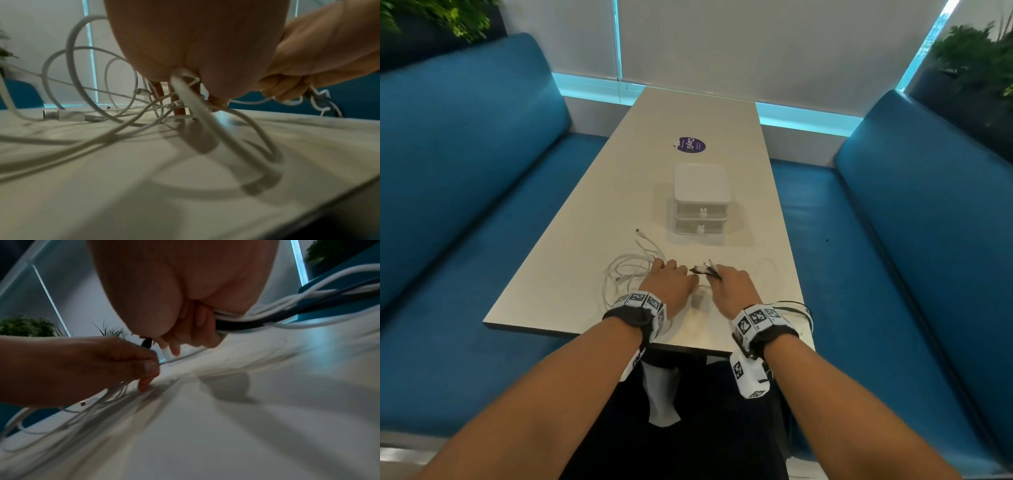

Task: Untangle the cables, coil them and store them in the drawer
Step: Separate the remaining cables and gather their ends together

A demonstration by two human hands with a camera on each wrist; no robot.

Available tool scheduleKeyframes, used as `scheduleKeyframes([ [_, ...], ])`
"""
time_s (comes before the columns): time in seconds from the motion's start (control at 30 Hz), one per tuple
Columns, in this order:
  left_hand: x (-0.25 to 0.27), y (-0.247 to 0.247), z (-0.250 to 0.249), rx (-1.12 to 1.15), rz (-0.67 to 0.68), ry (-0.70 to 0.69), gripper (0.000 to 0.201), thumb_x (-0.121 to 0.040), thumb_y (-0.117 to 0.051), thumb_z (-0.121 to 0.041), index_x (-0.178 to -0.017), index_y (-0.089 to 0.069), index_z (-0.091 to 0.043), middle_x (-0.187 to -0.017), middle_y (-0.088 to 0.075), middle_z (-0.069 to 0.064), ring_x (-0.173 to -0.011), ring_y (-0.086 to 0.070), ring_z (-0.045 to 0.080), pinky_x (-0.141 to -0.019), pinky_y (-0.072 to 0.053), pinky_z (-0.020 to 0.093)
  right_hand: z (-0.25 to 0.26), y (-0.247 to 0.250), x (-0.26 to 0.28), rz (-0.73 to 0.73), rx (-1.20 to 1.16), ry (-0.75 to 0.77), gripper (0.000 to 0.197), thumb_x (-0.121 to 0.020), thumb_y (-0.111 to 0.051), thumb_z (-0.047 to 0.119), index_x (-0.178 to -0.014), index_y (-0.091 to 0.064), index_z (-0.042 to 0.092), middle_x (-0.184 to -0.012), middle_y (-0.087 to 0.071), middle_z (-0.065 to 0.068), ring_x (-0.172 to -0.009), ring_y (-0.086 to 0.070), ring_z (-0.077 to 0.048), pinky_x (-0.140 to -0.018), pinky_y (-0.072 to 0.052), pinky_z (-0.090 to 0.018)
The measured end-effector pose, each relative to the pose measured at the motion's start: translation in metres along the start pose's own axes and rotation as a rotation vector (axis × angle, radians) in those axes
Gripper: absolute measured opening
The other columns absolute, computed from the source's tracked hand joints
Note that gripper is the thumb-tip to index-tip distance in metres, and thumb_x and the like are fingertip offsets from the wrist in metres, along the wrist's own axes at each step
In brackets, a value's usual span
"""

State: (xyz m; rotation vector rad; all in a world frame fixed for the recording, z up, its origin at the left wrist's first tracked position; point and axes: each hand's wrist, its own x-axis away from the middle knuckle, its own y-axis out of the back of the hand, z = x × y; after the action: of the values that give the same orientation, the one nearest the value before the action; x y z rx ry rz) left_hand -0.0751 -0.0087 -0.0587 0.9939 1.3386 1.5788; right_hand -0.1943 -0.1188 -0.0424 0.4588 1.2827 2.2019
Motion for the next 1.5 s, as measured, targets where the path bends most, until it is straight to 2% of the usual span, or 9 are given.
scheduleKeyframes([
  [0.13,-0.003,0.0,-0.004,0.033,-0.001,0.01,0.038,-0.097,-0.042,-0.014,-0.124,-0.061,-0.033,-0.113,-0.059,-0.001,-0.113,-0.048,0.027,-0.099,-0.032,0.045,0.005,-0.011,0.0,0.082,-0.051,-0.053,0.028,-0.099,-0.044,0.02,-0.099,-0.069,0.006,-0.097,-0.068,-0.015,-0.092,-0.063,-0.033,-0.072,-0.045,-0.033],
  [0.27,-0.002,-0.004,0.003,0.028,-0.022,-0.015,0.029,-0.101,-0.046,-0.016,-0.121,-0.063,-0.028,-0.113,-0.06,0.0,-0.112,-0.05,0.026,-0.1,-0.033,0.043,0.001,-0.008,-0.003,0.114,0.014,-0.032,0.027,-0.098,-0.046,0.022,-0.1,-0.068,0.006,-0.097,-0.068,-0.016,-0.093,-0.063,-0.034,-0.071,-0.046,-0.034],
  [0.37,0.0,-0.007,0.016,0.022,-0.02,-0.025,0.027,-0.106,-0.038,-0.027,-0.121,-0.059,-0.021,-0.116,-0.06,0.002,-0.113,-0.05,0.026,-0.102,-0.03,0.041,-0.016,0.003,-0.003,0.095,0.097,-0.079,0.025,-0.1,-0.048,0.025,-0.103,-0.063,0.005,-0.1,-0.067,-0.017,-0.094,-0.062,-0.035,-0.075,-0.048,-0.036],
  [0.63,0.002,-0.002,0.017,-0.004,0.028,-0.049,0.026,-0.105,-0.036,-0.022,-0.119,-0.058,-0.024,-0.109,-0.063,-0.001,-0.11,-0.049,0.024,-0.103,-0.028,0.04,-0.041,0.013,-0.001,-0.044,0.128,-0.253,0.022,-0.102,-0.039,0.025,-0.106,-0.057,0.012,-0.1,-0.064,-0.014,-0.087,-0.062,-0.034,-0.073,-0.049,-0.037],
  [0.83,-0.005,0.003,0.0,0.029,0.013,-0.061,0.024,-0.101,-0.039,-0.02,-0.111,-0.061,-0.025,-0.103,-0.067,-0.001,-0.107,-0.052,0.027,-0.101,-0.029,0.043,-0.016,-0.001,0.004,-0.049,-0.012,-0.072,0.026,-0.102,-0.039,0.028,-0.116,-0.057,0.015,-0.097,-0.066,-0.017,-0.088,-0.062,-0.037,-0.077,-0.053,-0.044],
  [1.0,-0.005,0.008,-0.006,-0.02,-0.035,-0.1,0.037,-0.095,-0.042,-0.009,-0.115,-0.065,-0.031,-0.112,-0.065,-0.006,-0.111,-0.05,0.025,-0.104,-0.028,0.043,-0.005,-0.008,0.004,0.055,-0.019,0.046,0.021,-0.097,-0.044,0.016,-0.097,-0.064,0.008,-0.094,-0.069,-0.015,-0.088,-0.062,-0.034,-0.073,-0.048,-0.037],
  [1.13,-0.003,0.003,0.001,-0.055,-0.02,-0.106,0.032,-0.096,-0.046,-0.009,-0.116,-0.064,-0.027,-0.112,-0.064,-0.003,-0.111,-0.051,0.025,-0.104,-0.027,0.042,-0.009,-0.007,-0.002,0.12,0.082,0.057,0.018,-0.1,-0.045,0.023,-0.091,-0.057,0.014,-0.095,-0.068,-0.014,-0.088,-0.062,-0.034,-0.068,-0.042,-0.035],
  [1.27,0.002,-0.001,0.019,-0.065,-0.054,-0.074,0.026,-0.105,-0.038,-0.026,-0.116,-0.061,-0.021,-0.111,-0.066,-0.002,-0.112,-0.053,0.025,-0.105,-0.027,0.041,-0.028,0.006,-0.005,0.073,0.173,-0.031,0.021,-0.101,-0.043,0.027,-0.102,-0.059,0.014,-0.097,-0.066,-0.014,-0.09,-0.061,-0.035,-0.072,-0.046,-0.037],
  [1.5,0.001,0.002,0.018,-0.13,-0.023,-0.055,0.023,-0.102,-0.043,-0.02,-0.114,-0.062,-0.025,-0.106,-0.066,-0.004,-0.11,-0.053,0.024,-0.107,-0.027,0.044,-0.042,0.013,-0.002,0.011,0.214,-0.199,0.019,-0.1,-0.04,0.023,-0.103,-0.057,0.014,-0.097,-0.064,-0.012,-0.084,-0.061,-0.032,-0.069,-0.047,-0.035],
])
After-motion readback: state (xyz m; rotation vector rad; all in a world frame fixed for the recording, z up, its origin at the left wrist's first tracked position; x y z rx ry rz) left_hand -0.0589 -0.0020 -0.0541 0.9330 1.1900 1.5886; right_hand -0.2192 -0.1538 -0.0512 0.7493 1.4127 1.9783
